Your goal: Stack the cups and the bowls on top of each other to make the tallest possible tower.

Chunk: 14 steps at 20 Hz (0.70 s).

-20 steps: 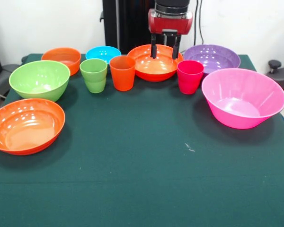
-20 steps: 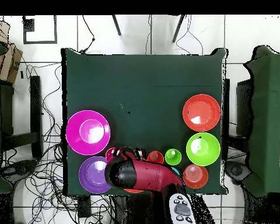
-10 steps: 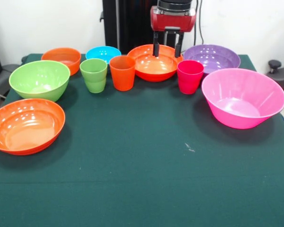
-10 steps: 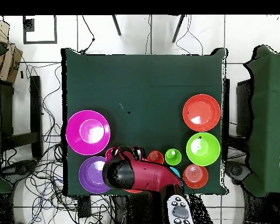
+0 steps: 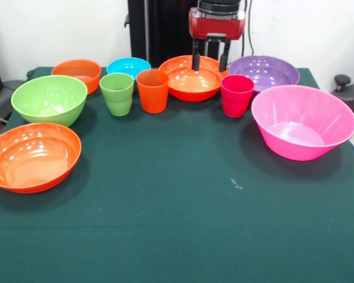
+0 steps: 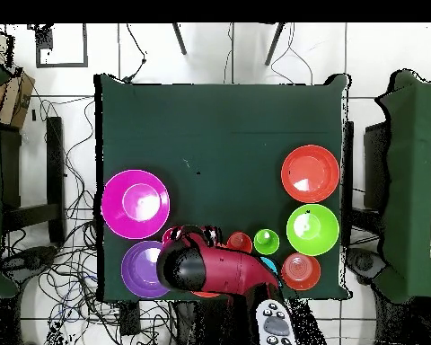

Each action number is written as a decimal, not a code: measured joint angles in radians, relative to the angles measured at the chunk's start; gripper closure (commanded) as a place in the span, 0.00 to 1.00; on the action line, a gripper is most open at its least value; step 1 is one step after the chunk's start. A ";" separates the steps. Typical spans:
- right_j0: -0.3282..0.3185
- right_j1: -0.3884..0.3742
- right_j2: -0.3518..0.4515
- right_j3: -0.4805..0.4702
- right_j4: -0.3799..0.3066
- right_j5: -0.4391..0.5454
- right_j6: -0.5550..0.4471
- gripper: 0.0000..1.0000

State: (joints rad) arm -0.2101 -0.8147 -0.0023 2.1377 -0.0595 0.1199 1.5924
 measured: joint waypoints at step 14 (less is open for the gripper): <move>0.000 0.007 0.002 0.000 0.000 0.000 0.000 0.00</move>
State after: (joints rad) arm -0.2101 -0.8076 0.0000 2.1377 -0.0595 0.1199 1.5924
